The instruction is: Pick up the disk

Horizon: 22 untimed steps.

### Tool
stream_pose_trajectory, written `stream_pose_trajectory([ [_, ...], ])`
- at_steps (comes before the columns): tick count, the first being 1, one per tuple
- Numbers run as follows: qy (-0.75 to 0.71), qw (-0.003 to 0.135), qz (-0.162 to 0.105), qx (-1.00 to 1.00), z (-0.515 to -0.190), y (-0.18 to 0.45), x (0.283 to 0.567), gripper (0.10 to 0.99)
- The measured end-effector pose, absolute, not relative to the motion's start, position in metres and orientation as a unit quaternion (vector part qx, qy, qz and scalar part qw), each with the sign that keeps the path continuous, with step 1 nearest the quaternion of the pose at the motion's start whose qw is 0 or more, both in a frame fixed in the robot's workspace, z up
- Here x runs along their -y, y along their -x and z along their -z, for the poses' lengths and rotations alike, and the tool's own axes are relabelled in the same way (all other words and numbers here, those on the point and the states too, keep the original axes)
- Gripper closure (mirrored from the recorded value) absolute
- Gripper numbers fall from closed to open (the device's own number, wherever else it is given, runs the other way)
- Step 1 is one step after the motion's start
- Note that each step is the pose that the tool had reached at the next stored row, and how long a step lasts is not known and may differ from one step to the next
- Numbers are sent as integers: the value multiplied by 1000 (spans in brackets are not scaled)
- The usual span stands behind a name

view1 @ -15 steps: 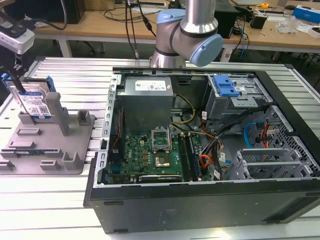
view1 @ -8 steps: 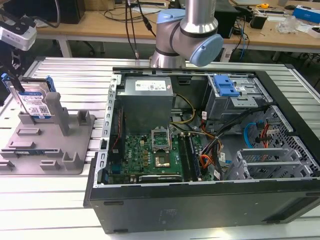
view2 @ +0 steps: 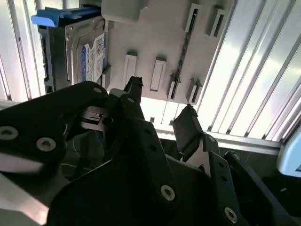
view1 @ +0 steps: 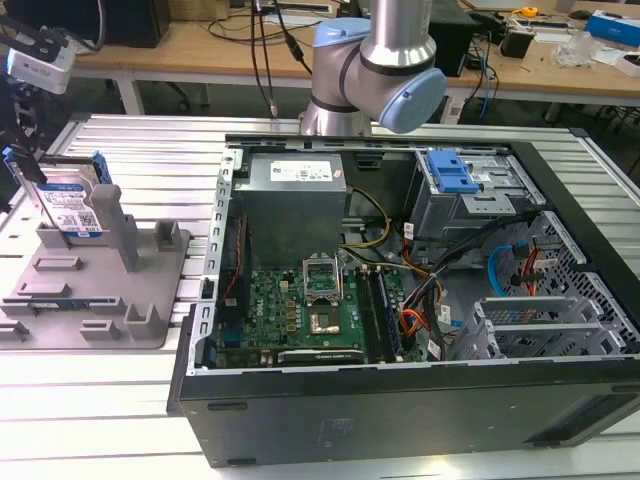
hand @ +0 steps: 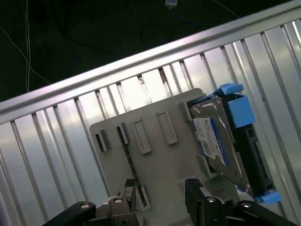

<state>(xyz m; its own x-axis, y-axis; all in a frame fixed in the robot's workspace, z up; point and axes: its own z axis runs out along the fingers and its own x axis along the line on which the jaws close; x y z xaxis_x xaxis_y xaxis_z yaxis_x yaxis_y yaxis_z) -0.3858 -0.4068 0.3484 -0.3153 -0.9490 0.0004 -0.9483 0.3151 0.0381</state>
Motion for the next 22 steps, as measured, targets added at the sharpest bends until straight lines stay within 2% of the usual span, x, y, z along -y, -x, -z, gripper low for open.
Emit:
stream_pose_trajectory([
  [13, -706, 13, 12, 708, -347, 386, 407, 545],
  [22, -707, 13, 12, 707, -347, 386, 330, 545],
])
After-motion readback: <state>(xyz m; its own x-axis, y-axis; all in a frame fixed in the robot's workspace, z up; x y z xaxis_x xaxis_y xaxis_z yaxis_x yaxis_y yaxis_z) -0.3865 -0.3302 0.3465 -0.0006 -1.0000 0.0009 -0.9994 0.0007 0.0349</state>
